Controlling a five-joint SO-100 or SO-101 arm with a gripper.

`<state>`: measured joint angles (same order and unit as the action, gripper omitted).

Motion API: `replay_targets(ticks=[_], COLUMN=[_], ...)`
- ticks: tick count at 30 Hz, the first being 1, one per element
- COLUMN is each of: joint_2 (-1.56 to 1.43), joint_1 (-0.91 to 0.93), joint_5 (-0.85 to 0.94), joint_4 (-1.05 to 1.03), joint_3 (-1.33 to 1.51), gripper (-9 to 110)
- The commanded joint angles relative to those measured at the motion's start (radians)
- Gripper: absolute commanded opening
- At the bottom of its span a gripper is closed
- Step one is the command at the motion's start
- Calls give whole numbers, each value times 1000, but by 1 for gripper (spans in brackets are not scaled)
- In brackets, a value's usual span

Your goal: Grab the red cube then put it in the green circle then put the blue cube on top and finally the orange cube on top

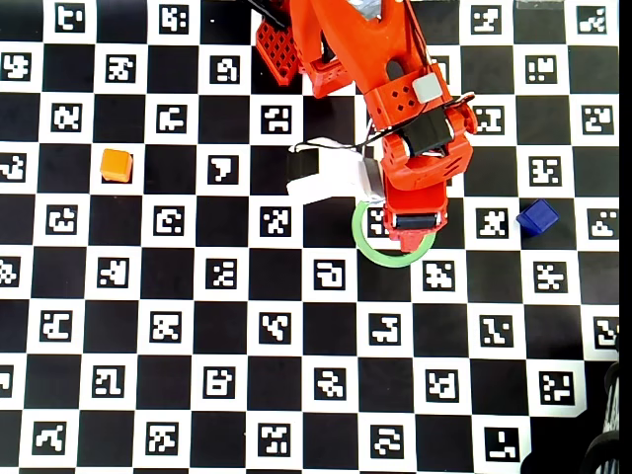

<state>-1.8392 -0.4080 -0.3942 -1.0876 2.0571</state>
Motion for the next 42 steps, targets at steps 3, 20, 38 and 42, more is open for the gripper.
replay_targets(ticks=[3, 20, 38, 42], joint_2=[-38, -89, -41, -21], joint_1=[-17, -29, -48, -48], joint_5=[-5, 5, -8, -11], joint_4=[44, 114, 189, 207], joint_3=[20, 176, 183, 181], gripper=[7, 7, 7, 7])
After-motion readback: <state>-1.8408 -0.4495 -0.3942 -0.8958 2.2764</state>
